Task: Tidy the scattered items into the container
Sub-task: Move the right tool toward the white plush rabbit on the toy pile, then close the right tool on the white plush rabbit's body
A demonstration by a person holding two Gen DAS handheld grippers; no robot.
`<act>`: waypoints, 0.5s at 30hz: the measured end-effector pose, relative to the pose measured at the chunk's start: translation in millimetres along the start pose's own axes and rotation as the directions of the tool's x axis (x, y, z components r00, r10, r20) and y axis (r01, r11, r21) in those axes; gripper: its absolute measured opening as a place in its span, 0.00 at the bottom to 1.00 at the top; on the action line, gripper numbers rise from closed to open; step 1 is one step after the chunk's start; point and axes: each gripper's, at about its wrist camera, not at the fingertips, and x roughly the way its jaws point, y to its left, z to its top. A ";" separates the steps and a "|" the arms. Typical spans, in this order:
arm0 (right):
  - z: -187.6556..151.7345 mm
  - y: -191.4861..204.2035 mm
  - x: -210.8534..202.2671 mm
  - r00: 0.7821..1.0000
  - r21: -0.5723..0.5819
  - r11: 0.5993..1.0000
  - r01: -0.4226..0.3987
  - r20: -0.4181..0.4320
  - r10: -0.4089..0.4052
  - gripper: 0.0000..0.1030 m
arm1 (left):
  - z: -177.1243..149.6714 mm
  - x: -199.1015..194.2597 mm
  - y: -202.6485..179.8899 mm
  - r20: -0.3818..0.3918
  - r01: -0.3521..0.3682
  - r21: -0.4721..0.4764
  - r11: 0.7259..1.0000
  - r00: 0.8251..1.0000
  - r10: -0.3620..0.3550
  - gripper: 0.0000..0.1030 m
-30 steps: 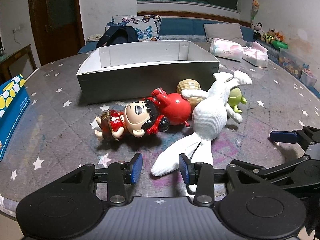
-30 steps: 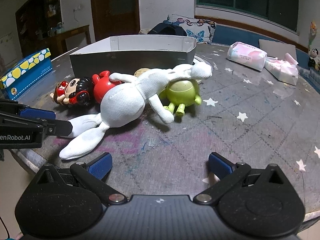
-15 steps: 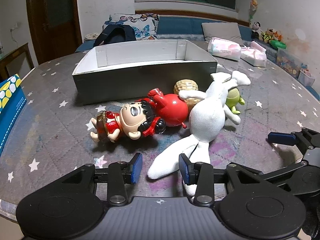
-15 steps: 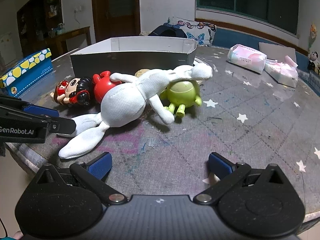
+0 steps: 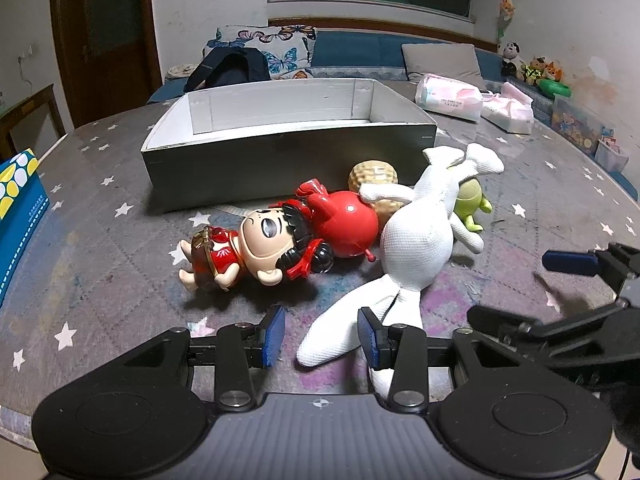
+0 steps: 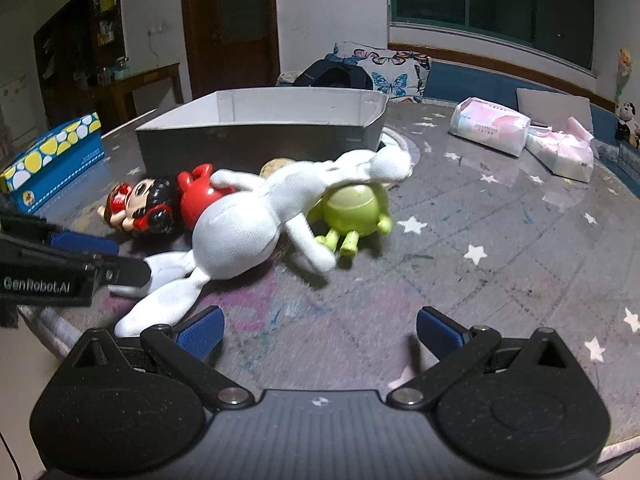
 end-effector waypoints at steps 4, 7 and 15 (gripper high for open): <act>10.2 -8.2 -3.5 1.000 0.025 1.000 -0.008 0.019 0.008 1.00 | 1.0 2.5 0.9 -0.002 0.008 0.000 1.000 1.000 -0.008 0.41; 20.2 -14.6 -6.3 0.999 0.050 0.998 -0.029 0.037 0.027 1.00 | 1.5 4.5 0.1 -0.003 0.015 0.003 1.000 1.000 -0.015 0.41; 42.9 -19.8 -3.1 0.991 0.119 0.985 -0.125 0.063 0.118 0.93 | 3.4 7.8 -4.9 0.001 0.046 0.023 0.999 0.999 -0.046 0.41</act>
